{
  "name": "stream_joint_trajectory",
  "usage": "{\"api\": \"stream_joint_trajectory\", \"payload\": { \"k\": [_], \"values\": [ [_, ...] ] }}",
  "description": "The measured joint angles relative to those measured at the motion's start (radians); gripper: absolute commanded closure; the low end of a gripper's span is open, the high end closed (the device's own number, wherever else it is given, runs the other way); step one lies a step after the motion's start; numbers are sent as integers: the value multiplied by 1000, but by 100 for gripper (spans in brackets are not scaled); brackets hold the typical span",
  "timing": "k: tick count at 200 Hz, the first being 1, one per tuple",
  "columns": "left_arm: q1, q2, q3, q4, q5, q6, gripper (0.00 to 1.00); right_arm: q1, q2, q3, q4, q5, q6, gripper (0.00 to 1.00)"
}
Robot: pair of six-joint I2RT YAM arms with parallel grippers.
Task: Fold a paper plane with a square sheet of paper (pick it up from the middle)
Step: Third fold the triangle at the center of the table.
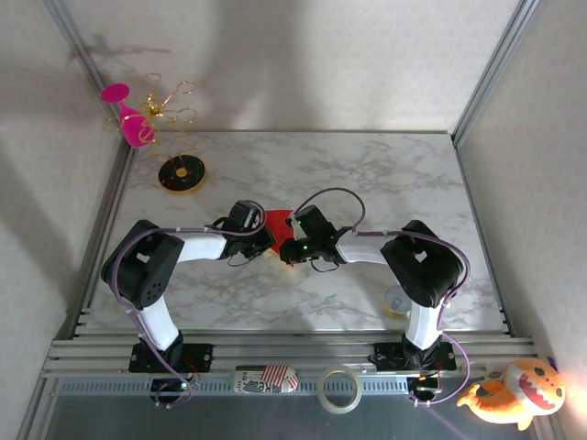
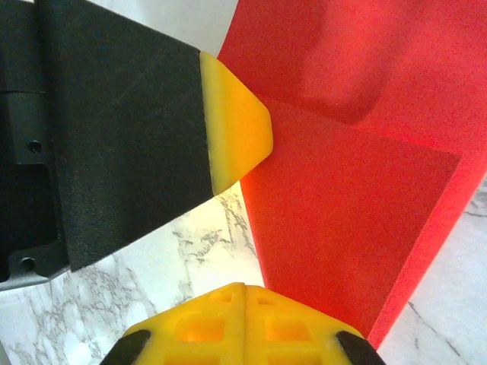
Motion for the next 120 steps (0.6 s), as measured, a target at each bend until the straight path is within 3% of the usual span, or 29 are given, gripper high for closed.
{"api": "stream_joint_trajectory", "payload": {
  "k": [120],
  "values": [
    [-5,2,8,-11,-21,4,90,0,23,0,-17,19,12,98]
  ]
}}
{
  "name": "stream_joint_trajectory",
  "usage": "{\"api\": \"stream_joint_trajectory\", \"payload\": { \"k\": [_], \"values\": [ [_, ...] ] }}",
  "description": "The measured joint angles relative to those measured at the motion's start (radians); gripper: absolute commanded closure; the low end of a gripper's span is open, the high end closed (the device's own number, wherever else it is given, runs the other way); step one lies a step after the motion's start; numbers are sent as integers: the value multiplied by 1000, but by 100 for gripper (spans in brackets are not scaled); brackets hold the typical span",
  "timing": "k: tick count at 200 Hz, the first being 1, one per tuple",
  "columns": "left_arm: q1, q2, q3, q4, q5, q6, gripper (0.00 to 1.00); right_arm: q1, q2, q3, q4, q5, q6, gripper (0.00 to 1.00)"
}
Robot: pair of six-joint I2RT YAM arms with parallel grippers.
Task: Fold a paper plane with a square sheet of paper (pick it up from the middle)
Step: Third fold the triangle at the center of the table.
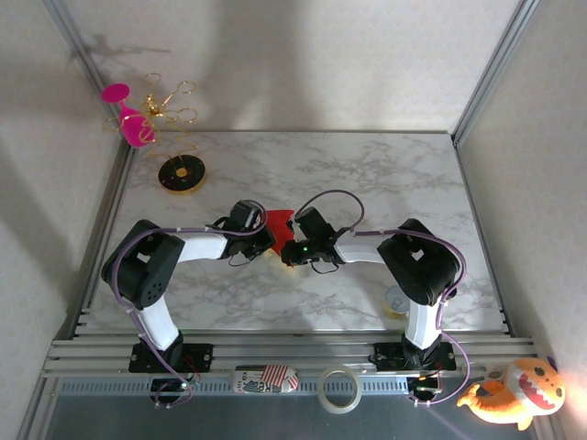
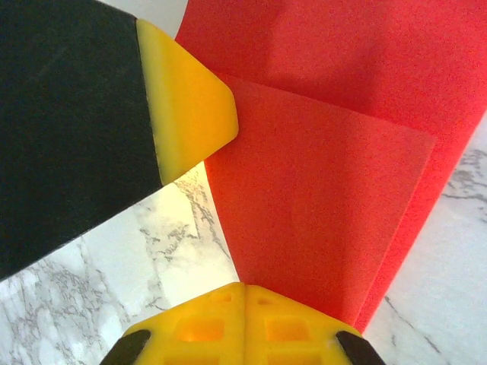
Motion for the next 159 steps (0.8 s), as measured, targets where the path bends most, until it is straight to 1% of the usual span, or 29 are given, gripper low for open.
{"api": "stream_joint_trajectory", "payload": {
  "k": [40,79,130,159],
  "values": [
    [-2,3,9,-14,-3,10,90,0,-12,-15,-2,-1,-5,97],
    [-2,6,17,-23,-3,19,90,0,-59,-63,-36,-29,-48,97],
    [-2,7,21,-28,-3,23,90,0,-141,-106,-130,-24,-76,96],
    [-2,7,24,-33,-3,23,90,0,-207,-105,-115,-16,-76,96]
  ]
}}
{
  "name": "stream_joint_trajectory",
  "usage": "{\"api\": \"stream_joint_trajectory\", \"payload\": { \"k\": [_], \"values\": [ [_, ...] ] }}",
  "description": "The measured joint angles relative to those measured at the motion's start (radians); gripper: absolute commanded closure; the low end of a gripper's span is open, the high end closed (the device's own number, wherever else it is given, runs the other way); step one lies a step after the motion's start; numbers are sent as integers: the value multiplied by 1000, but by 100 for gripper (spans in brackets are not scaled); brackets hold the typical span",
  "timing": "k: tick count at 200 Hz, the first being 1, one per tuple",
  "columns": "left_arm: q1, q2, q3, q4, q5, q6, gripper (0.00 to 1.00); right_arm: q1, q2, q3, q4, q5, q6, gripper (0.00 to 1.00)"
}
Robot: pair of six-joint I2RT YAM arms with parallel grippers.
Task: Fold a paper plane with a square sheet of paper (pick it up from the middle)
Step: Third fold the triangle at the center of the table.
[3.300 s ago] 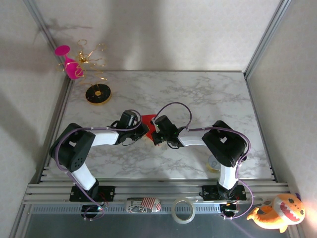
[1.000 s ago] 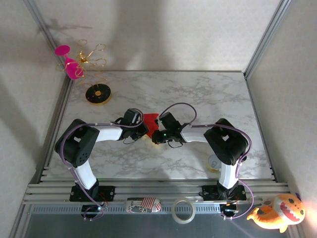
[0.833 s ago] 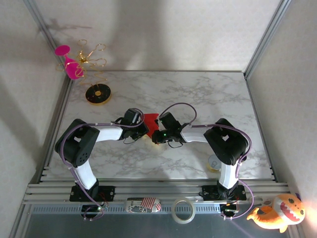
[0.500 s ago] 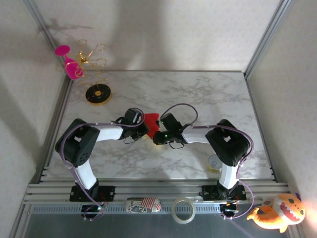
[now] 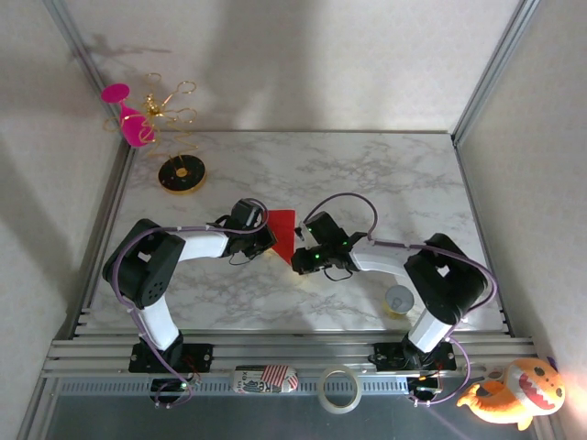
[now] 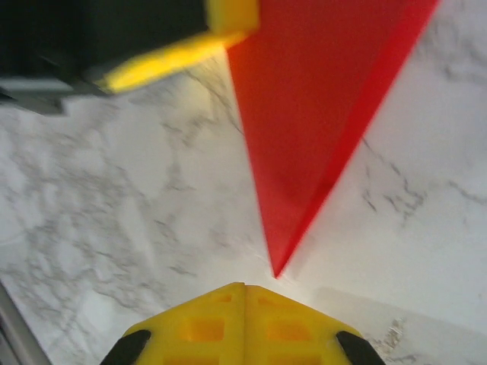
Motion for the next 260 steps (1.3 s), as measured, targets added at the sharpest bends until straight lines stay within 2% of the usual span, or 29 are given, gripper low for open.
{"api": "stream_joint_trajectory", "payload": {
  "k": [57,114,142,190,260],
  "values": [
    [0,2,6,-8,2,0,90,0,120,134,13,45,-1,96],
    [0,2,24,-27,6,11,86,0,201,156,-9,65,-5,97],
    [0,-5,30,-30,14,58,77,0,205,160,-11,72,-8,97],
    [0,-59,-14,15,39,162,79,0,210,167,-22,72,-9,98],
    [0,-24,3,-8,51,286,79,0,211,171,-31,76,-32,99]
  ]
}}
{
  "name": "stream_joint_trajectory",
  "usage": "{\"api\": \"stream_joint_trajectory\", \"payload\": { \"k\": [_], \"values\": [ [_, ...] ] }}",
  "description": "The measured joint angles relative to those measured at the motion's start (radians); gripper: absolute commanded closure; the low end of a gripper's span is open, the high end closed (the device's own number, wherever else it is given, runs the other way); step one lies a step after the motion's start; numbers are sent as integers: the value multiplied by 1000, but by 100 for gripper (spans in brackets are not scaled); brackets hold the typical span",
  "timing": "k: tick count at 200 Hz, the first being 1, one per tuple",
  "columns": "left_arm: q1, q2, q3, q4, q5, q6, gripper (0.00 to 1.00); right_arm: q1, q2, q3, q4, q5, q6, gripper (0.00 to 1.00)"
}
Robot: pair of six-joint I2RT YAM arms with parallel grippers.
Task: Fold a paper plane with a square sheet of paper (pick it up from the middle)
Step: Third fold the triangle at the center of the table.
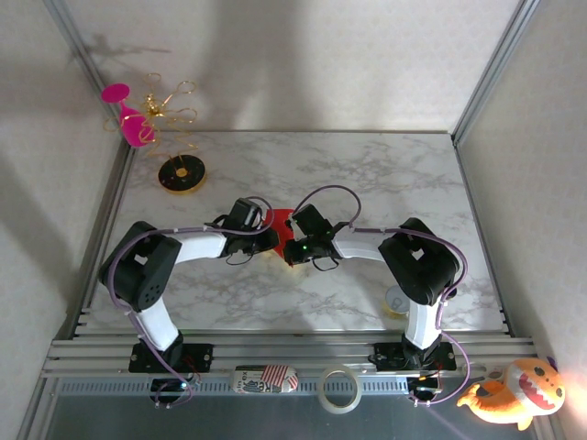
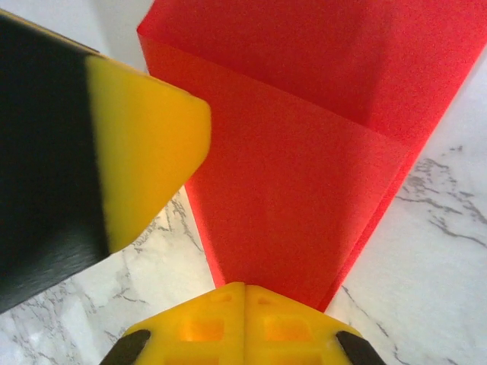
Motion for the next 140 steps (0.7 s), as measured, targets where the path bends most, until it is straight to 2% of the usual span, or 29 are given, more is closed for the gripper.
{"api": "stream_joint_trajectory", "payload": {
  "k": [67,140],
  "values": [
    [30,50,73,-83,11,88,80,1,0,0,1,20,-32,100],
    [166,93,146,-137,8,135,80,1,-8,-19,23,30,-55,99]
  ]
}}
